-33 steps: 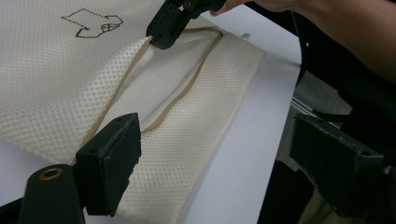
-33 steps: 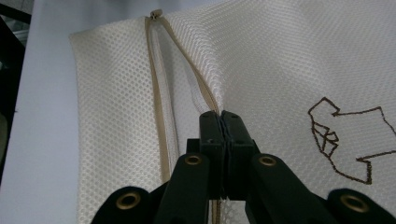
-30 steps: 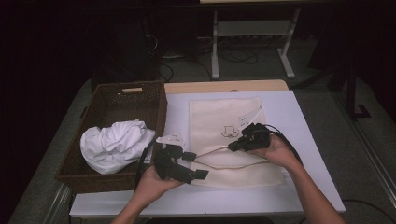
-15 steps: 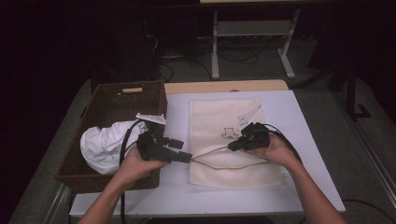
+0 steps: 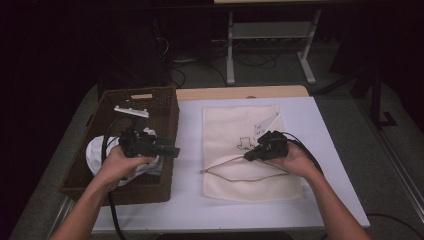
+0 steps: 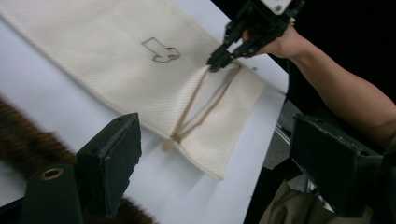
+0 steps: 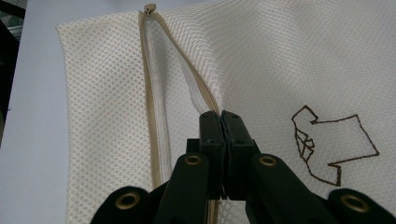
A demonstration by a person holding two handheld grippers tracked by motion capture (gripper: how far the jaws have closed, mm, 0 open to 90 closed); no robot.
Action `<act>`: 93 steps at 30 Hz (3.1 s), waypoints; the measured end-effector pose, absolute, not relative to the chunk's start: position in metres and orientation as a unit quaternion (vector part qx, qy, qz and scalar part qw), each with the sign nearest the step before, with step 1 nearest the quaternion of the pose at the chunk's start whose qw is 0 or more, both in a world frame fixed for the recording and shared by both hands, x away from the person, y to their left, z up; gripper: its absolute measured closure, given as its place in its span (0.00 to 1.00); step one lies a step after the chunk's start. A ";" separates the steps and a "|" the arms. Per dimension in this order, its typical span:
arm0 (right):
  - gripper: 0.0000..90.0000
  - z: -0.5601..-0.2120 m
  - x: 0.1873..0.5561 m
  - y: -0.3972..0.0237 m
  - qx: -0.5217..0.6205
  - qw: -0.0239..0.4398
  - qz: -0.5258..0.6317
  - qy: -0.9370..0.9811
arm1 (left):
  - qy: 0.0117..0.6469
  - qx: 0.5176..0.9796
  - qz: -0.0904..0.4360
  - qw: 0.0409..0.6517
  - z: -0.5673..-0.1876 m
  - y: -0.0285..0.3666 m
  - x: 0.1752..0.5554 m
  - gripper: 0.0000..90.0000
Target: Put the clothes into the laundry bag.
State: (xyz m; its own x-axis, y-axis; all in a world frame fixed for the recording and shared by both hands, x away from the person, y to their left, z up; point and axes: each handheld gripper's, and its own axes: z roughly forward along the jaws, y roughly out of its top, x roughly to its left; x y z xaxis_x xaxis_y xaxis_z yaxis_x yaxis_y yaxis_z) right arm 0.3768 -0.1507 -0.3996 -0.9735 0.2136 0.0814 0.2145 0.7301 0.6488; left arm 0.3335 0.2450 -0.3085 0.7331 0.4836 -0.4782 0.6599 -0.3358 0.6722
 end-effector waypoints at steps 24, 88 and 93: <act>0.98 -0.393 0.384 -0.149 -0.112 -0.004 -0.343 -0.933 | 0.462 0.833 0.097 0.288 -0.312 0.339 0.350 0.18; 0.98 -0.384 0.412 -0.159 -0.153 0.007 -0.362 -0.920 | 0.519 0.746 -0.074 0.412 -0.322 0.396 0.351 0.82; 0.98 -0.377 0.415 -0.158 -0.151 0.004 -0.365 -0.919 | 0.514 0.736 -0.078 0.433 -0.312 0.398 0.349 0.83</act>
State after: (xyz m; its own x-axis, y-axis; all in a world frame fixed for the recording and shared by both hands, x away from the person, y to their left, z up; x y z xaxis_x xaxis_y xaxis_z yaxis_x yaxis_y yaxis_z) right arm 0.4145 -0.1582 -0.3769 -0.9546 0.2737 0.1180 0.2800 0.6880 0.6695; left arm 0.3488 0.3979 -0.3118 0.4593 0.6899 -0.5595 0.8244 -0.0965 0.5577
